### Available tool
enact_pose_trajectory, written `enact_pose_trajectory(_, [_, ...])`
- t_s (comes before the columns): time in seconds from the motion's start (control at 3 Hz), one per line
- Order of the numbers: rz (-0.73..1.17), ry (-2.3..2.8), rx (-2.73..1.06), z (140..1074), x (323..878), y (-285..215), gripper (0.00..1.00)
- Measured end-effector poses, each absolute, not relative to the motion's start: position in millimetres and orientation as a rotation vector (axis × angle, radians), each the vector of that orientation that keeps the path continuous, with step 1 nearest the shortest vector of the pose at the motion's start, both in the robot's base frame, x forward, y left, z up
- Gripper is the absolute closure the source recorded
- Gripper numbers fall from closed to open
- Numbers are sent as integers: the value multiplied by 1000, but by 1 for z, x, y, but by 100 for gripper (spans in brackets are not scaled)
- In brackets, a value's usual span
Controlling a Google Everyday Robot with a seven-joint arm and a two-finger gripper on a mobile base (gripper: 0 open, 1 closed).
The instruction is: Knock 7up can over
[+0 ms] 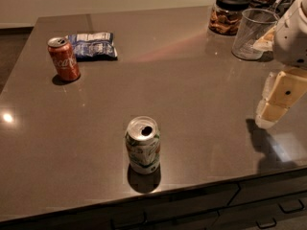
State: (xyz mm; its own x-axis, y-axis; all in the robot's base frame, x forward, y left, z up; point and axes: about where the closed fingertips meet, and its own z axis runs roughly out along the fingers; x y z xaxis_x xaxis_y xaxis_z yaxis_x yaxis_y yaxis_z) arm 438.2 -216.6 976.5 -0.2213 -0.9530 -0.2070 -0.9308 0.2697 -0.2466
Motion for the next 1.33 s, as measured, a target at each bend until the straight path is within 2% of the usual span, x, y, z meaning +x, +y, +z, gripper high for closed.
enact_pose_trajectory(0.67, [-51, 2188, -1733, 971, 437, -200, 0])
enact_pose_trajectory(1.0, [35, 2116, -1742, 960, 435, -172, 0])
enact_pose_trajectory(1.33, [229, 2014, -1781, 939, 428, -121, 0])
